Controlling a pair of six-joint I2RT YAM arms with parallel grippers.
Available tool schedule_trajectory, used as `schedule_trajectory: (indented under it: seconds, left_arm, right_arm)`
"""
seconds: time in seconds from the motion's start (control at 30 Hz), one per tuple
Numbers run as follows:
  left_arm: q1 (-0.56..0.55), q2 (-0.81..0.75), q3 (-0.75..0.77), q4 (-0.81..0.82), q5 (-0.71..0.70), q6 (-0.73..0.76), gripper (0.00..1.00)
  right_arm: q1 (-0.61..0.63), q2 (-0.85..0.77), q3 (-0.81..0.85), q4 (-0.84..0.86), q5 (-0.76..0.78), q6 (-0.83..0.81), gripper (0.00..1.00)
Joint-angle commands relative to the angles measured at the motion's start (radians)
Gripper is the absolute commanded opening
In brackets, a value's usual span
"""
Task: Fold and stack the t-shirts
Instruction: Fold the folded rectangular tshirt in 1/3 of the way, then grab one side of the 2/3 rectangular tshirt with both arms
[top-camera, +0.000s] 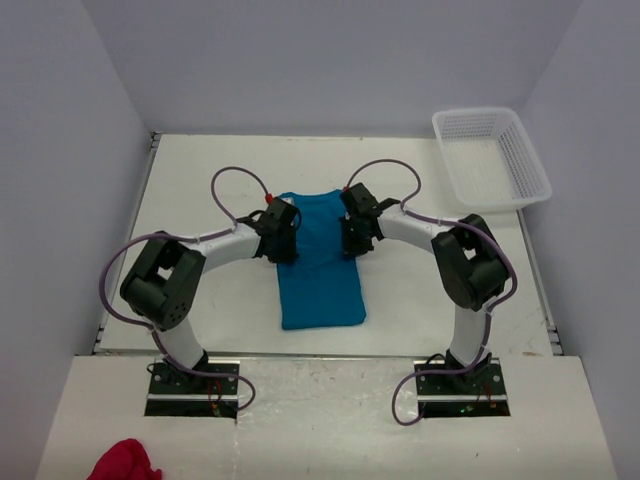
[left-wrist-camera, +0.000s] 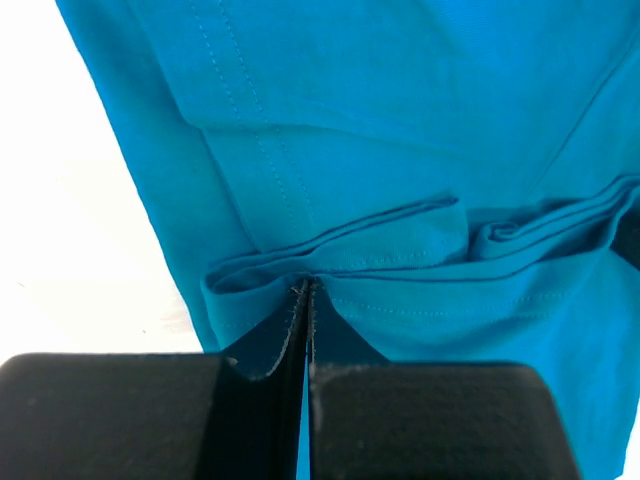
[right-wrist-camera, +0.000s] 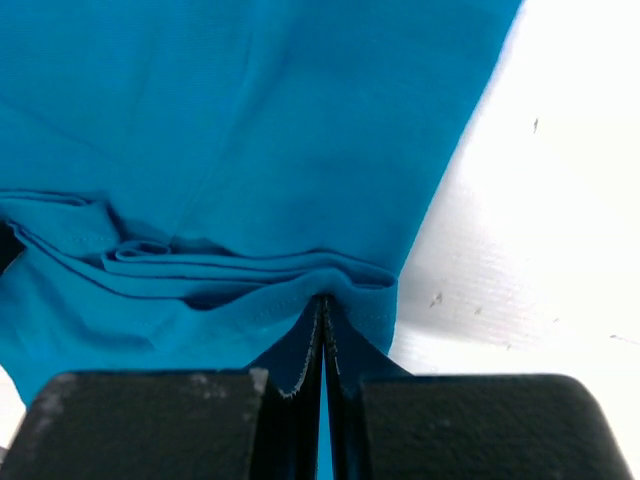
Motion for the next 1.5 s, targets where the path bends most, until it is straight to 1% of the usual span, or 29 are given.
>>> schedule_trajectory:
  seconds: [0.0,0.23,0.33,0.43,0.57,0.6,0.63,0.67,0.7,0.73,0.77,0.83,0.87,0.9,0.93,0.97,1.0,1.03,1.07,1.1,1.17,1.27,1.47]
  left_arm:
    - [0.027,0.042,0.004,-0.052,-0.084,0.047,0.0]
    - [0.041,0.068,0.068,-0.054,-0.182,0.082,0.0]
    - [0.044,0.078,0.102,-0.063,-0.191,0.09,0.0]
    - [0.044,0.042,0.094,-0.049,-0.165,0.082,0.01]
    - [0.041,-0.046,0.076,-0.051,-0.146,0.07,0.16]
    - [0.038,-0.064,0.073,-0.052,-0.138,0.065,0.21]
    - [0.036,-0.084,0.058,-0.051,-0.115,0.062,0.33]
    - [0.033,-0.124,0.052,-0.054,-0.109,0.056,0.38]
    - [0.028,-0.144,0.035,-0.057,-0.104,0.05,0.46]
    - [0.027,-0.168,0.027,-0.06,-0.093,0.045,0.47]
    - [0.027,-0.214,0.018,-0.074,-0.092,0.032,0.48]
    - [0.025,-0.259,-0.013,-0.094,-0.092,0.021,0.48]
    - [0.025,-0.299,-0.022,-0.125,-0.098,0.0,0.48]
    - [0.025,-0.317,-0.048,-0.139,-0.099,-0.005,0.48]
    - [0.027,-0.339,-0.069,-0.141,-0.066,-0.008,0.48]
    - [0.03,-0.386,-0.095,-0.121,-0.032,-0.013,0.49]
    - [0.047,-0.411,-0.16,-0.103,0.044,-0.017,0.5]
    - [0.056,-0.463,-0.192,-0.066,0.084,-0.024,0.51]
    - [0.07,-0.487,-0.224,-0.052,0.116,-0.027,0.51]
    - [0.077,-0.504,-0.275,-0.042,0.14,-0.028,0.52]
    - [0.085,-0.538,-0.304,-0.031,0.184,-0.025,0.52]
    - [0.105,-0.546,-0.378,0.012,0.268,-0.036,0.53]
    - [0.107,-0.574,-0.439,0.051,0.284,-0.07,0.53]
  right_arm:
    - [-0.007,0.023,0.033,-0.009,0.011,-0.058,0.0]
    - [-0.005,-0.062,-0.015,0.046,-0.004,-0.089,0.0]
    - [-0.005,-0.109,-0.025,0.041,0.003,-0.1,0.0]
    - [-0.004,-0.186,-0.048,0.057,0.017,-0.117,0.0]
    - [-0.004,-0.287,-0.065,0.032,0.025,-0.132,0.01]
    - [-0.004,-0.31,-0.079,0.025,0.016,-0.126,0.04]
    - [-0.005,-0.335,-0.097,0.024,0.011,-0.123,0.1]
    - [-0.005,-0.391,-0.117,0.032,0.006,-0.117,0.14]
    - [-0.005,-0.417,-0.158,0.031,0.003,-0.1,0.2]
    - [-0.004,-0.443,-0.183,0.025,-0.007,-0.086,0.34]
    - [-0.004,-0.489,-0.209,0.026,-0.027,-0.071,0.42]
    - [-0.004,-0.532,-0.301,0.047,-0.114,-0.042,0.49]
    - [-0.005,-0.557,-0.338,0.085,-0.145,-0.02,0.53]
    - [-0.005,-0.607,-0.42,0.113,-0.179,0.012,0.55]
    - [-0.005,-0.637,-0.468,0.144,-0.225,0.03,0.56]
    - [-0.004,-0.663,-0.511,0.217,-0.298,0.052,0.61]
    - [-0.002,-0.709,-0.588,0.247,-0.325,0.09,0.64]
    - [-0.001,-0.724,-0.622,0.297,-0.348,0.104,0.66]
    - [-0.001,-0.738,-0.678,0.316,-0.377,0.13,0.67]
    - [0.001,-0.749,-0.699,0.333,-0.383,0.138,0.67]
    - [0.006,-0.754,-0.738,0.375,-0.386,0.153,0.67]
    - [0.009,-0.732,-0.815,0.449,-0.412,0.185,0.64]
    - [0.012,-0.672,-0.86,0.546,-0.422,0.208,0.61]
